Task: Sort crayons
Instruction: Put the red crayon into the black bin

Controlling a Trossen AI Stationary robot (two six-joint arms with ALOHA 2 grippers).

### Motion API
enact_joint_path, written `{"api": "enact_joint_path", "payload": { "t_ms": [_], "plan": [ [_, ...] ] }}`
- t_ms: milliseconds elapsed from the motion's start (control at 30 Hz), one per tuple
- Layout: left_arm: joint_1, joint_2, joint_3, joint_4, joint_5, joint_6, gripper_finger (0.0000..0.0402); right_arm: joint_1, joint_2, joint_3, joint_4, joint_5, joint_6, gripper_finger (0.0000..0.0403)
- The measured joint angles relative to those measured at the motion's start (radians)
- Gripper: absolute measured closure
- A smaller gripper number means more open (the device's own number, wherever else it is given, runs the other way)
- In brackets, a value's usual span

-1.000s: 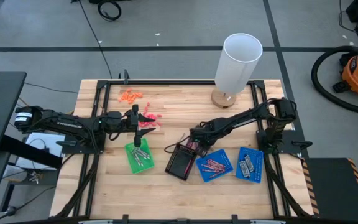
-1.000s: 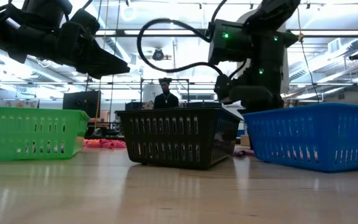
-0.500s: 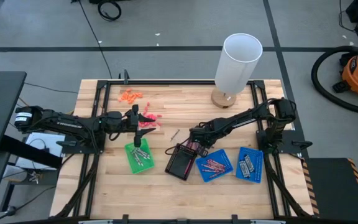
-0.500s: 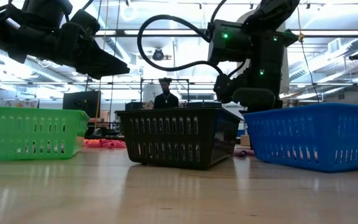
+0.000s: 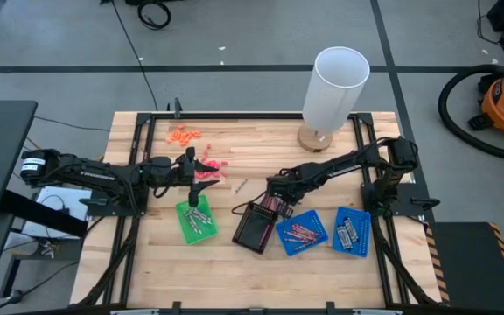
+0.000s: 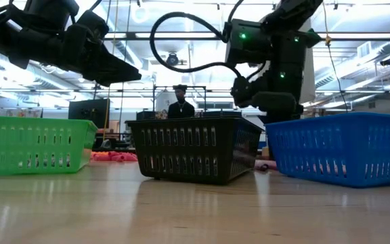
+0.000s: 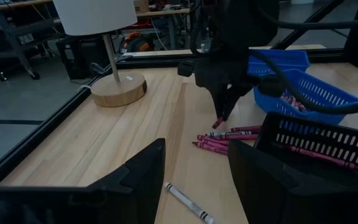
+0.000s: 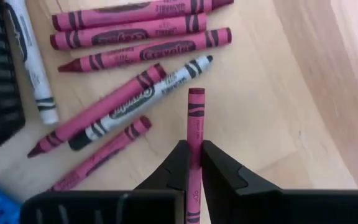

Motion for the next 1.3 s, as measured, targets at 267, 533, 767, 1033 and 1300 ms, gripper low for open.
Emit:
{"api": "enact_joint_path", "payload": {
  "t_ms": [267, 533, 767, 1033, 1300],
  "plan": [
    [0.000, 0.000, 0.000, 0.000, 0.000, 0.000, 0.0214, -0.002, 0.000, 0.066, -0.051, 0.017, -0.074, 0.0367],
    [0.000, 0.000, 0.000, -0.010, 0.000, 0.000, 0.0214, 0.002, -0.002, 0.172, -0.110, 0.041, -0.153, 0.0367],
    [0.000, 0.000, 0.000, -0.016, 0.000, 0.000, 0.0214, 0.026, -0.057, 0.195, -0.122, 0.041, -0.168, 0.0367],
    [0.001, 0.000, 0.000, -0.016, 0.000, 0.000, 0.0214, 0.119, -0.154, 0.188, 0.030, 0.001, -0.278, 0.0367],
    [0.001, 0.000, 0.000, -0.016, 0.000, 0.000, 0.0214, 0.190, -0.066, 0.173, 0.312, -0.120, -0.651, 0.0367]
  ]
}}
